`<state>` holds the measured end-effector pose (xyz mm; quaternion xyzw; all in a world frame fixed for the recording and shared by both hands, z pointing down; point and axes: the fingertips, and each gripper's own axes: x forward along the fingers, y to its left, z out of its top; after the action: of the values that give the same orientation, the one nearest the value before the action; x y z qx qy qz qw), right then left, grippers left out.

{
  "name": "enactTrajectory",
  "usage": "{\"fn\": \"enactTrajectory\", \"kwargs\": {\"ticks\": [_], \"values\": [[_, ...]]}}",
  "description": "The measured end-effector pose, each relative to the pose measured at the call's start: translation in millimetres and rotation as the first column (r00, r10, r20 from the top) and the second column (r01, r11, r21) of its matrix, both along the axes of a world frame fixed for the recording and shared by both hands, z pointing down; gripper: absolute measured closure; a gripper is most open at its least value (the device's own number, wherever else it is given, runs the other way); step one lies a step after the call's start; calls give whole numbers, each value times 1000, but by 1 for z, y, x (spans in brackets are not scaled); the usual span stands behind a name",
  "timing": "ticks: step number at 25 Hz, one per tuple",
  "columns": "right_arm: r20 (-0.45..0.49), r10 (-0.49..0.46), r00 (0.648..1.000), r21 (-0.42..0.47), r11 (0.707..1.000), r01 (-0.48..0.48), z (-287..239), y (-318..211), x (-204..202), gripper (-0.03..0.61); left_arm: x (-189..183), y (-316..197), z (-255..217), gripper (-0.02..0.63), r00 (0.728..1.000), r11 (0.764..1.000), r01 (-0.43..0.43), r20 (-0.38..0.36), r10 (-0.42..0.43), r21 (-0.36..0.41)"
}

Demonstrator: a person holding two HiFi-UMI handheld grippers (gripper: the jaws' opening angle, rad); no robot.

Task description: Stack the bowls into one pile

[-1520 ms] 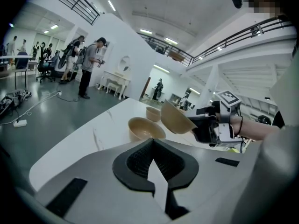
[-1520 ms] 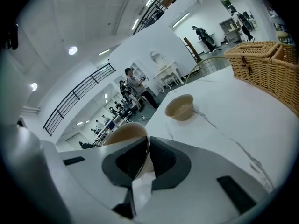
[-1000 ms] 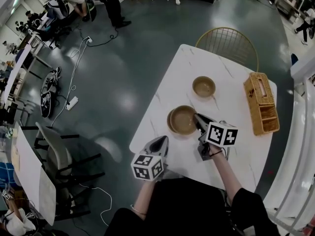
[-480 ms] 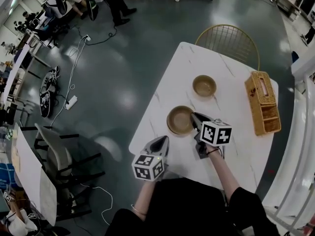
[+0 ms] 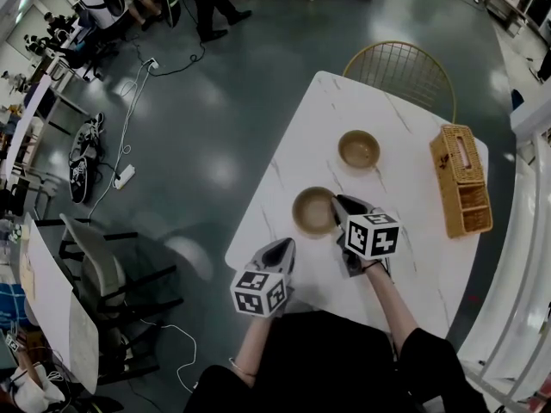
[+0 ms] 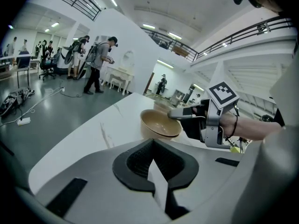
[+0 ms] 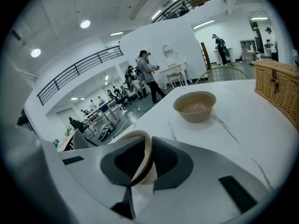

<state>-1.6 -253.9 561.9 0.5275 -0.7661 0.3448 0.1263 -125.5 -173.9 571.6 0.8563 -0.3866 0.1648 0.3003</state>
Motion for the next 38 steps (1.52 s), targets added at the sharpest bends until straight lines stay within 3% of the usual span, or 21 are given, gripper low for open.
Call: {"fn": "enactTrajectory", "kwargs": {"ticks": [7,14,19,38], "values": [[-11,-2,1000,-5,1000,2,6,-3,0,491,-4,0,1,600,1000,1000,9,-2,-9,-4],[111,33,993,-115,993,-20,21,6,-6,491,-5,5,0,600,1000,1000,14,-4,-14,-9],[97,39,995,-130,991,-26,26,5,-2,523,-5,5,2,600,1000,1000,16,-3,-16,-11],[270,74,960,-113,993,-45,1,9,29,540,21,1,3,600,1000,1000,2,-4,-2,-12]]}}
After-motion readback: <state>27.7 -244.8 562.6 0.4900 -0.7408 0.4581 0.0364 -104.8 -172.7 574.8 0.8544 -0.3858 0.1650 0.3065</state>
